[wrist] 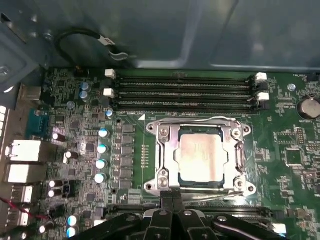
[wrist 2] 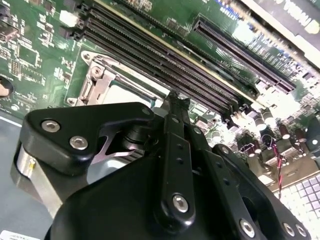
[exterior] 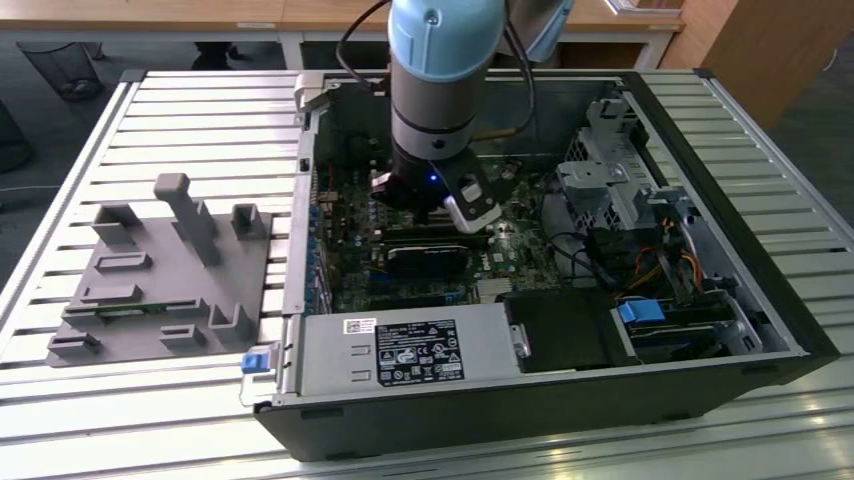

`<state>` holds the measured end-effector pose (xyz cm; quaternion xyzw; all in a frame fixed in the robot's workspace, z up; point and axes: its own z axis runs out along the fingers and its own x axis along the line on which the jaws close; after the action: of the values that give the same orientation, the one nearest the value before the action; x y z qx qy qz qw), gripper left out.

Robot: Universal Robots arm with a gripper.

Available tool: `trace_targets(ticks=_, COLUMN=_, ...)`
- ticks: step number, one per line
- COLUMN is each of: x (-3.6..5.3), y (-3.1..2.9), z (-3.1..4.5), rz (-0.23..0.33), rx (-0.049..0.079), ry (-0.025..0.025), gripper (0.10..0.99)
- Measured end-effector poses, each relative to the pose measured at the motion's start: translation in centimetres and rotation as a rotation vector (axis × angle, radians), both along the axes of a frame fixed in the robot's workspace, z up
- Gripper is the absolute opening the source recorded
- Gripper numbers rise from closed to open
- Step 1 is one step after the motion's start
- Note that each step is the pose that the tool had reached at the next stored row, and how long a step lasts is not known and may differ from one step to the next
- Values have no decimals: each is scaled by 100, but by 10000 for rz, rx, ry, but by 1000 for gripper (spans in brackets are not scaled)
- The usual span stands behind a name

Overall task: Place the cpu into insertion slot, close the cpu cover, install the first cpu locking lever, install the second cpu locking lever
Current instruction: 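Install the second cpu locking lever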

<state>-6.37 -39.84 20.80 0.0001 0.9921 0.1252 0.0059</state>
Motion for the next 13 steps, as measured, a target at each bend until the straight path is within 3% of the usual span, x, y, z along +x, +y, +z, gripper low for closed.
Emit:
trace_targets(ticks=5, x=-26, y=-17, z=-24, rz=1, rx=288, ry=-1, gripper=106)
trace_targets(ticks=13, x=-52, y=-151, z=-31, rz=0, rx=687, ry=-2, gripper=106)
